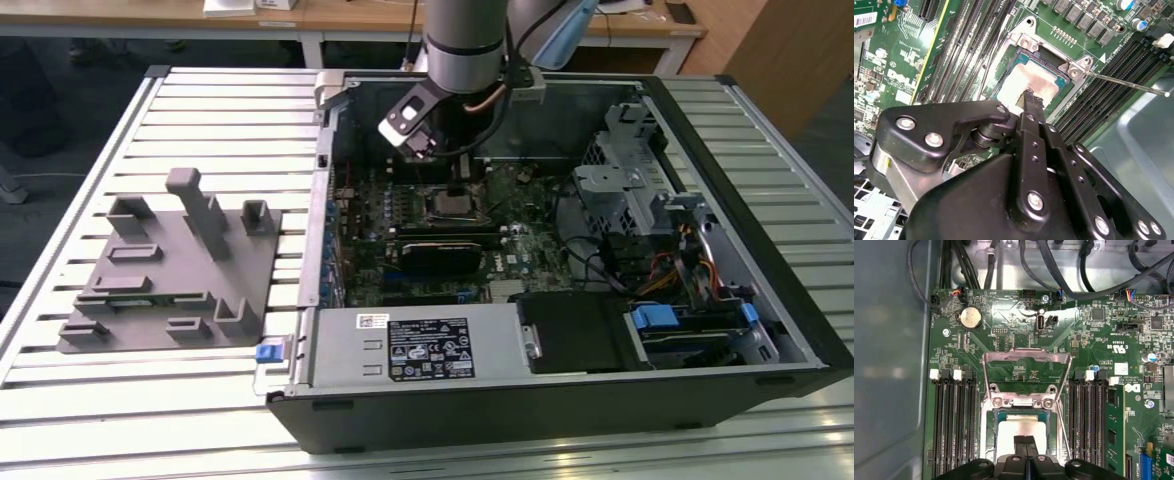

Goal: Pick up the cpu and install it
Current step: 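Place the cpu into insertion slot, then close the cpu cover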

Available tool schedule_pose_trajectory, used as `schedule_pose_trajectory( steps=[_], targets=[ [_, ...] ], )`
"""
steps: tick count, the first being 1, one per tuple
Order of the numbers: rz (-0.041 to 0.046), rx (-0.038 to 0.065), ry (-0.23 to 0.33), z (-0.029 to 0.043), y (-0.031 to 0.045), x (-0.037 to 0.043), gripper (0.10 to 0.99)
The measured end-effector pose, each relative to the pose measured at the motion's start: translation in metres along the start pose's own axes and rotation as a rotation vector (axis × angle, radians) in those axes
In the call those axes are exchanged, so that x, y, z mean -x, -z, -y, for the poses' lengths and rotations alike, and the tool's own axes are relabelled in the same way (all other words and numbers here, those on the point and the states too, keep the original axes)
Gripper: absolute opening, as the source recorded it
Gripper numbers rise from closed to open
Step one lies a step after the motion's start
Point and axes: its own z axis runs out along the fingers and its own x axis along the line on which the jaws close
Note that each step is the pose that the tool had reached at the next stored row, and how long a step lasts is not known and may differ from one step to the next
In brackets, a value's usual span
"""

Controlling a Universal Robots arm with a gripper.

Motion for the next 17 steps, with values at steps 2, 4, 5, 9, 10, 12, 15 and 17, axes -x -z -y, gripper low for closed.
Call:
schedule_pose_trajectory(
  steps=[2, 4, 5, 9, 10, 12, 15, 17],
  targets=[
    [-0.0002, 0.000, 0.000, -0.0001, 0.0007, 0.0000, 0.106],
    [-0.0003, 0.000, 0.000, -0.0001, 0.0016, 0.0000, 0.106],
    [-0.0006, 0.000, 0.000, -0.0001, 0.0021, 0.0000, 0.106],
    [-0.0011, -0.001, 0.000, -0.0003, 0.0038, -0.0001, 0.106],
    [-0.0011, -0.001, 0.000, -0.0003, 0.0040, -0.0001, 0.106],
    [-0.0008, -0.002, 0.000, -0.0003, 0.0051, 0.0000, 0.106],
    [-0.0009, -0.003, 0.000, -0.0005, 0.0082, 0.0000, 0.106],
    [-0.0009, -0.004, 0.000, -0.0007, 0.0105, -0.0001, 0.106]
  ],
)
